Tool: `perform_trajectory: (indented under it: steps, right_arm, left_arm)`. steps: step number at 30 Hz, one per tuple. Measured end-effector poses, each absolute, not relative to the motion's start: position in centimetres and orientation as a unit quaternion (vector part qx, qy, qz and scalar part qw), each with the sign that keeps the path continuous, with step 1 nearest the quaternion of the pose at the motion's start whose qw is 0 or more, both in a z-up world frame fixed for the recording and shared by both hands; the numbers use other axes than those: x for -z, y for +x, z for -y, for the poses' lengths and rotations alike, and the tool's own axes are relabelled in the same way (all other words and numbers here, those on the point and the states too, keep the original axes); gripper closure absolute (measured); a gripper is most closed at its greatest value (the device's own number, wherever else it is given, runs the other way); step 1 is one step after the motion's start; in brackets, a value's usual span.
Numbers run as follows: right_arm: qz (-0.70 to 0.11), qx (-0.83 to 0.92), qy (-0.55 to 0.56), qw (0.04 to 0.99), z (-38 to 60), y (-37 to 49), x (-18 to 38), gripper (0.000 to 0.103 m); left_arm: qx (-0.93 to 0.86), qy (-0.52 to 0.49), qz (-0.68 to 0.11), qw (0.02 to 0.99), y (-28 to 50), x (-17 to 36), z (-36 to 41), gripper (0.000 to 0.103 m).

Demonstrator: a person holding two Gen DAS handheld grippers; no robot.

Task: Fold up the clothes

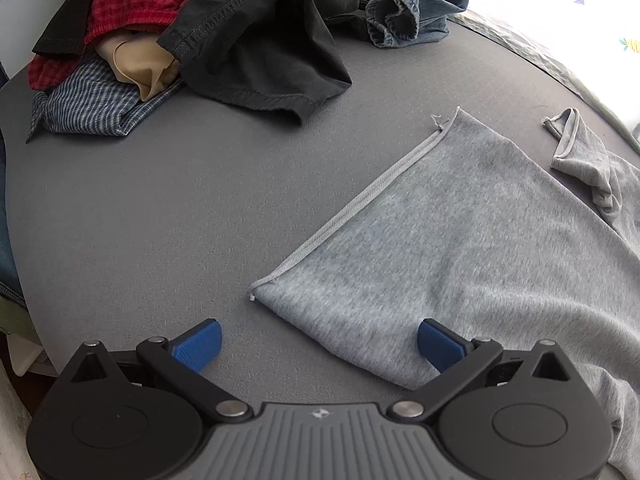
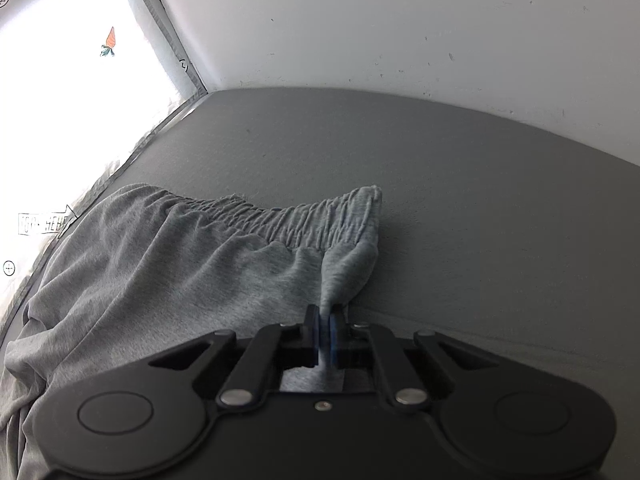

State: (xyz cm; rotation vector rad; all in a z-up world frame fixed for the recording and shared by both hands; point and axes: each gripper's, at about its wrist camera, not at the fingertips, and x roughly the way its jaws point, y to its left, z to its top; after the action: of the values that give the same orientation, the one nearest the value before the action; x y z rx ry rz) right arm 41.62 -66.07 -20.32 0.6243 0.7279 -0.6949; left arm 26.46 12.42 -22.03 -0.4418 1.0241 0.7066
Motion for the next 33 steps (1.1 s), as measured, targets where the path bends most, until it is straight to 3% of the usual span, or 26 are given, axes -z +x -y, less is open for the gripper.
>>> perform_trajectory:
  steps: [9, 12, 14, 16, 17, 19, 24, 33]
  right_arm:
    - [-0.347, 0.325, 0.294, 0.829, 65.8, 41.8, 20.4, 0.097]
    - [-0.345, 0.325, 0.299, 0.828, 65.9, 41.9, 20.5, 0.097]
    - [-0.342, 0.324, 0.301, 0.829, 65.9, 41.7, 20.5, 0.097]
    - [-0.336, 0.322, 0.300, 0.833, 65.9, 41.4, 20.1, 0.099]
    - [-0.332, 0.321, 0.299, 0.835, 65.9, 41.3, 19.7, 0.101]
    - [-0.325, 0.319, 0.297, 0.839, 65.9, 41.1, 19.1, 0.102]
    - [-0.306, 0.314, 0.292, 0.850, 66.0, 40.4, 17.5, 0.102]
    - [-0.269, 0.300, 0.274, 0.873, 65.7, 38.6, 13.7, 0.102]
  left_arm:
    - [-0.326, -0.319, -0.404, 0.793, 24.0, 22.2, -14.4, 0.001]
    - [-0.344, -0.322, -0.413, 0.779, 25.1, 22.5, -14.6, 0.003]
    - [-0.357, -0.285, -0.424, 0.782, 25.8, 22.6, -13.9, 0.016]
    - [-0.381, -0.237, -0.430, 0.783, 26.3, 22.7, -13.0, 0.046]
    - [-0.385, -0.225, -0.426, 0.787, 26.4, 22.7, -12.9, 0.054]
    - [-0.376, -0.229, -0.414, 0.797, 26.3, 22.5, -13.1, 0.100]
    - [-0.375, -0.243, -0.391, 0.805, 26.2, 22.1, -14.9, 0.102]
    - [-0.375, -0.227, -0.331, 0.835, 24.2, 16.5, -16.3, 0.102]
